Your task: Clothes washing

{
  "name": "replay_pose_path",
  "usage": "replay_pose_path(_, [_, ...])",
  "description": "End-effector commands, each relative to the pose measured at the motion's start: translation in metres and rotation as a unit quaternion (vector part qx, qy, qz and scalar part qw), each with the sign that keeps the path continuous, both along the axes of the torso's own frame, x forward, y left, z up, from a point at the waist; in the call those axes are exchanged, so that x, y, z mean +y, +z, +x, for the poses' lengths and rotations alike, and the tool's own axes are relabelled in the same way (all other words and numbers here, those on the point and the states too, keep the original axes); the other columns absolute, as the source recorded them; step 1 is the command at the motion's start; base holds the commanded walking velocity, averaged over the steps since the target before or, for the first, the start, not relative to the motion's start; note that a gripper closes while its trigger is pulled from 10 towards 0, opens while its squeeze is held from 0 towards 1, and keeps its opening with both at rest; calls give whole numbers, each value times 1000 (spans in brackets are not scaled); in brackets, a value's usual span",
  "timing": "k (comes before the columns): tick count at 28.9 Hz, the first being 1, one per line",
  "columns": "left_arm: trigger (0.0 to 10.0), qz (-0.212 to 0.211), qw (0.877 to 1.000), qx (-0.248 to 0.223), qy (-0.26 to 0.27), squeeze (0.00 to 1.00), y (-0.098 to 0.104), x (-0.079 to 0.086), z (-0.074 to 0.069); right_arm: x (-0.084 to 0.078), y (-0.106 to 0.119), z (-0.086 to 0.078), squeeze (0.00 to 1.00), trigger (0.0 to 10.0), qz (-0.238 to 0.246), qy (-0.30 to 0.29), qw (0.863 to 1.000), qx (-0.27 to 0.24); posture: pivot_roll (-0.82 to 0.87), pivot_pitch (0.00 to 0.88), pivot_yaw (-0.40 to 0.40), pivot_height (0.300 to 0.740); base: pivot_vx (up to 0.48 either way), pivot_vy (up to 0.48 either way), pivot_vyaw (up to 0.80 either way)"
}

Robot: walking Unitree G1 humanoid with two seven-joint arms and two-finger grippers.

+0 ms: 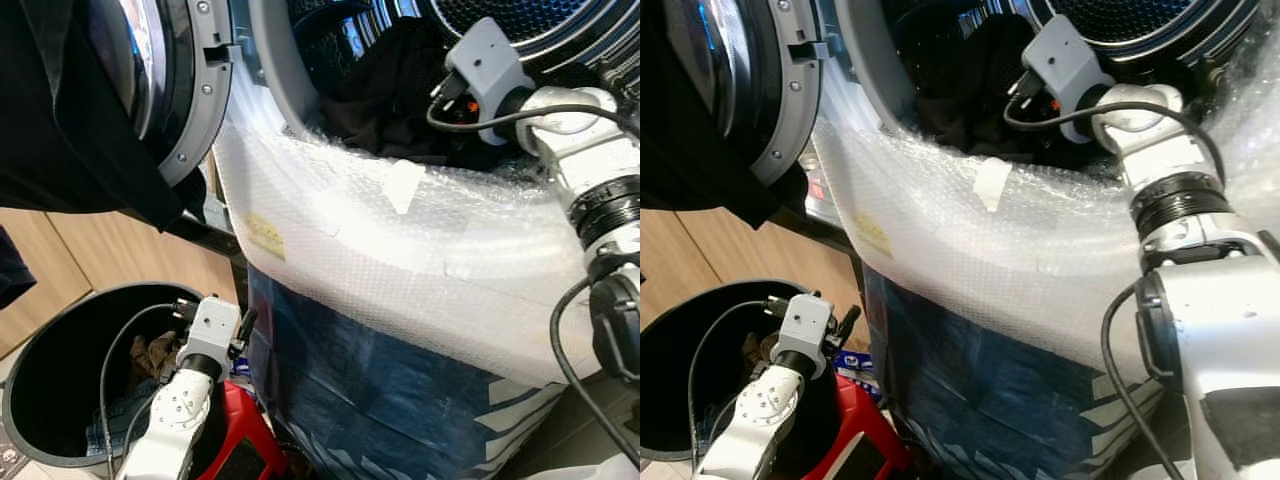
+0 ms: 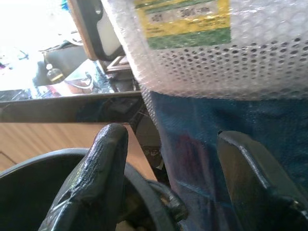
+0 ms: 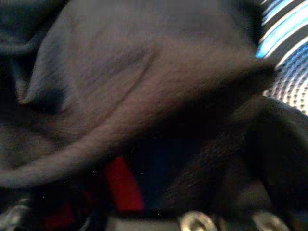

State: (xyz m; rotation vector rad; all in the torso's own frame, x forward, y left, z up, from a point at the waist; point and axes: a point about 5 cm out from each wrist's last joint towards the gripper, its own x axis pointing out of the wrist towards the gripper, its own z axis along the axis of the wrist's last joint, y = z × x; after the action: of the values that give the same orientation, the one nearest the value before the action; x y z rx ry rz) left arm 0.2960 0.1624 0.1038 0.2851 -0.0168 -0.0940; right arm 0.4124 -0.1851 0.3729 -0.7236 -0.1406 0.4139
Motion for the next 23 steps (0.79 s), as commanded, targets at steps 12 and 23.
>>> replay_pose_path(12, [10000, 8, 1000, -3, -8, 0, 5, 0, 2, -44, 14, -12, 1000, 10000, 4, -52, 998, -36, -17, 0, 21, 740, 0, 0, 0])
replay_pose_path(23, [10000, 7, 1000, -3, -9, 0, 6, 0, 3, -72, -15, -27, 0, 10000, 39, 29, 999, 22, -31, 8, 30, 740, 0, 0, 0])
